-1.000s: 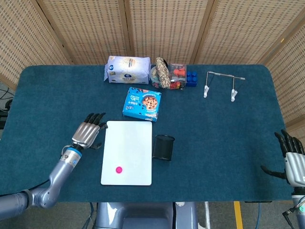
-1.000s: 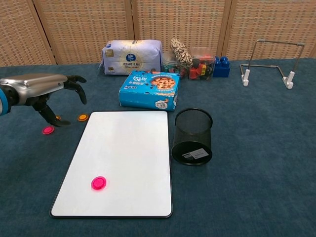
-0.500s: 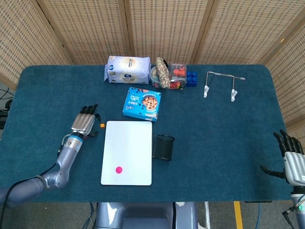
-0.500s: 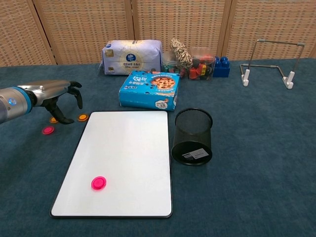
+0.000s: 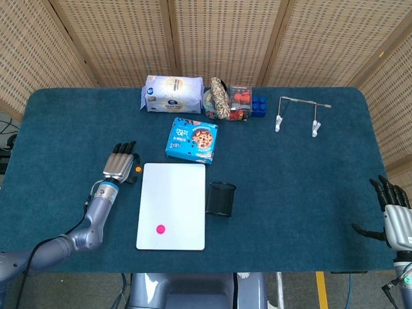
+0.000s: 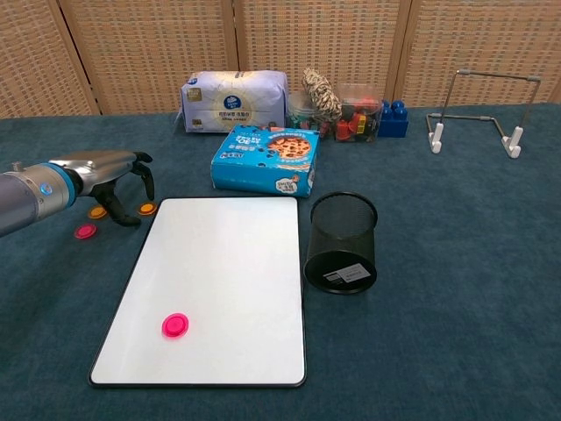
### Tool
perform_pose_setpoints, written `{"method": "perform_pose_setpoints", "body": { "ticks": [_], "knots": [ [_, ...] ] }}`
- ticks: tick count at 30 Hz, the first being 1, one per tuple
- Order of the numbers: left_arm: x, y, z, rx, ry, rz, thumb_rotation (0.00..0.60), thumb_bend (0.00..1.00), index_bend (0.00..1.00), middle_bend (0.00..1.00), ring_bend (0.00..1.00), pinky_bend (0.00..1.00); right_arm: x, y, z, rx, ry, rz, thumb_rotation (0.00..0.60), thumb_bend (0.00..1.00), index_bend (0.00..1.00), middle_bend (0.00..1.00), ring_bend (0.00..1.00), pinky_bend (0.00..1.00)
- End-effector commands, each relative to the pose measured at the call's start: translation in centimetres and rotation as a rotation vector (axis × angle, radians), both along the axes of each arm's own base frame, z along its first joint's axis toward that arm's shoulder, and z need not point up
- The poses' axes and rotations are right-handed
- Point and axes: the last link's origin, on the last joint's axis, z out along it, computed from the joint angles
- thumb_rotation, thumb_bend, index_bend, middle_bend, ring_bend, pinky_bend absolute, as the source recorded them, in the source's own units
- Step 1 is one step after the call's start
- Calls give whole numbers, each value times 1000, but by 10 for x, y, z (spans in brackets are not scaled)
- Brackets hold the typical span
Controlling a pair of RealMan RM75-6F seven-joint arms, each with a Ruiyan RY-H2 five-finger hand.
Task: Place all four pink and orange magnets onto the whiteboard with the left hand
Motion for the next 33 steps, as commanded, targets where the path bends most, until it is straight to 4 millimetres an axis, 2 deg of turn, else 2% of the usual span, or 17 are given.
{"method": "perform_pose_setpoints", "body": {
  "ticks": [1, 5, 9, 12, 21, 28, 33],
  "knots": [
    [0, 0, -1, -1, -1, 3, 600, 304, 380, 0, 0, 0, 0, 0, 0, 0, 0, 1, 600, 53, 0, 0, 0, 0],
    [1, 2, -4, 3, 5, 5, 600, 303, 393, 0, 0, 0, 0, 0, 0, 0, -3, 1, 600, 53, 0, 0, 0, 0],
    [0, 3, -5, 3, 11, 10, 600, 313, 483, 0, 0, 0, 0, 0, 0, -1, -4, 1, 600, 53, 0, 0, 0, 0],
    [0, 3, -6, 3, 17, 14, 600, 364, 527, 0, 0, 0, 0, 0, 0, 0, -6, 1, 600, 53, 0, 0, 0, 0],
    [2, 4, 2, 17, 10, 9, 600, 383, 540, 0, 0, 0, 0, 0, 0, 0, -6, 1, 600, 53, 0, 0, 0, 0],
    [24, -7, 23, 9, -53, -65, 600, 383, 540, 0, 0, 0, 0, 0, 1, 0, -8, 3, 600, 53, 0, 0, 0, 0],
    [49, -34, 24, -75, -84, -152, 600, 380, 540, 0, 0, 0, 0, 0, 1, -1, -11, 4, 600, 53, 0, 0, 0, 0]
  ]
}}
